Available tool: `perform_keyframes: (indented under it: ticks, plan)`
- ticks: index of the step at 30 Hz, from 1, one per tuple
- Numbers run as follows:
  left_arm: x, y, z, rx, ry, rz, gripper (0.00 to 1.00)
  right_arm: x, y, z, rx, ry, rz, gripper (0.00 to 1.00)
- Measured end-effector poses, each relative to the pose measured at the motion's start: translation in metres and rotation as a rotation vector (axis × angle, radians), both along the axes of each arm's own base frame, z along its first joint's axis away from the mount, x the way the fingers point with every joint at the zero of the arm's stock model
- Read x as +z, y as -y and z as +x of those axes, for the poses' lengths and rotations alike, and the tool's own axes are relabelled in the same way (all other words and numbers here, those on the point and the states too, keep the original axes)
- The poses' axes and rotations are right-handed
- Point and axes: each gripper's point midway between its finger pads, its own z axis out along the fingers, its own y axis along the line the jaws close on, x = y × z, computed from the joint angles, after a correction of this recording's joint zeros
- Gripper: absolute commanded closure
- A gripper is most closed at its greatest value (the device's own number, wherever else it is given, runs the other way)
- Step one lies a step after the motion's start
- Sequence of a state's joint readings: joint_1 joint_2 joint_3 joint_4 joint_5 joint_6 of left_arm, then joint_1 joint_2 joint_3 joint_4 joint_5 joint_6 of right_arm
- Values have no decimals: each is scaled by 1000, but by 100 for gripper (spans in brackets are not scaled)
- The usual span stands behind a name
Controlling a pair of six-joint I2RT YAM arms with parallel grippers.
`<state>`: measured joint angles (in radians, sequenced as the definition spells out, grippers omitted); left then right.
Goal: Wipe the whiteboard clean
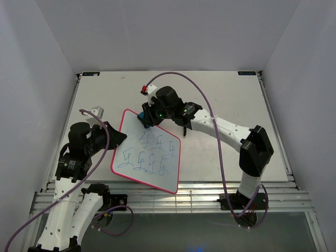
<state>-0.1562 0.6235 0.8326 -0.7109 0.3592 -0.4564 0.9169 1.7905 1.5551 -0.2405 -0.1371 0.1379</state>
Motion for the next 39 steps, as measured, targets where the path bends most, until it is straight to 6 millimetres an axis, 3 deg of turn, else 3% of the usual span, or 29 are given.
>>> perform_keyframes:
  ticks: [6,13,22,25,31,39]
  plan:
    - [-3,-2,-1,10,-12,6,100,6,-14,-23,64,21,8,77]
    - [-4,-4,-2,18,-17,10,100,33,-44,-94,213,36,77,77]
    - [-5,-6,-4,33,-26,11,100,28,-43,-100,94,-43,85,78]
    - [-5,-6,-3,38,-27,10,100,19,-34,-104,52,-73,73,78]
    - [-6,-7,-2,46,-29,13,100,-21,1,-115,-22,-117,-24,77]
    - [-4,-9,1,55,-12,20,100,-85,60,-85,-164,-157,-133,78]
